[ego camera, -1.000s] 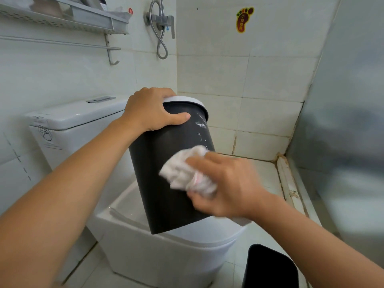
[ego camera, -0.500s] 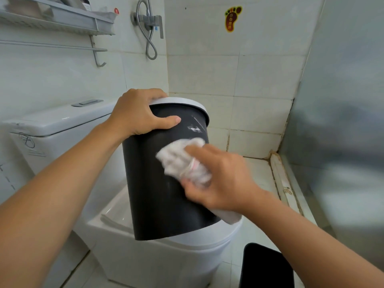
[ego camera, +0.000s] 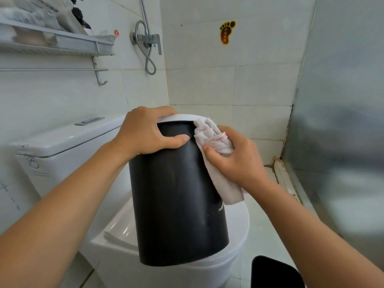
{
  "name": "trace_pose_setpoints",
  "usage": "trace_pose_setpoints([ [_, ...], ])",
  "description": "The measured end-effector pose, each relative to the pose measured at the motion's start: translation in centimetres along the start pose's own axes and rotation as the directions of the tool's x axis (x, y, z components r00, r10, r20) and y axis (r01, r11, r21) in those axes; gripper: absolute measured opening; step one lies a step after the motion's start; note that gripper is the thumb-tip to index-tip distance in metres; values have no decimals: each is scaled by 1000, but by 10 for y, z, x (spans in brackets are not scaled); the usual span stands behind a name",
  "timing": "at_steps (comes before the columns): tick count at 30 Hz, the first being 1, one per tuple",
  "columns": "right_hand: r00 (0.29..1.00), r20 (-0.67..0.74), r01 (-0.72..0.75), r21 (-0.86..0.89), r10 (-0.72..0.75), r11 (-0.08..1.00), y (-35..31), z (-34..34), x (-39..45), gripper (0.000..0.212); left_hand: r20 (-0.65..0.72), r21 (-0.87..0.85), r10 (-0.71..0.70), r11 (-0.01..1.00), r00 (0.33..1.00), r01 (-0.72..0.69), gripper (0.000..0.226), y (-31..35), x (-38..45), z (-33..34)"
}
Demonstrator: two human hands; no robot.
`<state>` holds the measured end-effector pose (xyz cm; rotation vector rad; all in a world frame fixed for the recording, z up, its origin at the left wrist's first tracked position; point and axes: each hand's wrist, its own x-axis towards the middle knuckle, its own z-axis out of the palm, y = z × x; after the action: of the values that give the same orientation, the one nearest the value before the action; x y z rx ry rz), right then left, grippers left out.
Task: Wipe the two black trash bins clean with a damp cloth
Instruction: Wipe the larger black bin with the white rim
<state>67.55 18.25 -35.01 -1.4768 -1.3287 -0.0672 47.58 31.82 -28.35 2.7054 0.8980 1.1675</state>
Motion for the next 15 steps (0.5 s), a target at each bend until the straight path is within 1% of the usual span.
trace_pose_setpoints([
  [2,998,19,64,-13,-64,998,-4,1,-6,32,0,-1,-10,1000,1000,10,50,-1,2,0],
  [4,969,124,218,-38,-212,975,-6,2,-17,41,-2,-3,-39,999,999,39,49,-7,3,-1],
  [6,892,279,383,-48,-356,922,-8,3,-30,40,2,-19,-92,996,996,92,50,-16,3,-3],
  [7,849,339,450,-61,-406,891,-9,4,-35,39,-1,-35,-111,993,994,111,50,-21,2,-3],
  [8,819,375,495,-75,-435,866,-10,4,-38,39,-8,-50,-118,992,993,118,49,-24,1,-4],
  [9,806,385,518,-91,-449,851,-9,4,-39,40,-14,-57,-116,992,993,115,49,-26,1,-4],
  [10,810,372,524,-109,-454,845,-9,4,-39,40,-16,-56,-112,992,994,110,49,-27,0,-4],
  [12,852,297,485,-141,-431,863,-7,6,-35,41,-11,-47,-105,993,994,104,49,-26,0,-4],
  [15,951,138,293,-120,-276,949,-6,8,-19,44,-24,-29,-72,997,997,71,54,-20,-1,-3],
])
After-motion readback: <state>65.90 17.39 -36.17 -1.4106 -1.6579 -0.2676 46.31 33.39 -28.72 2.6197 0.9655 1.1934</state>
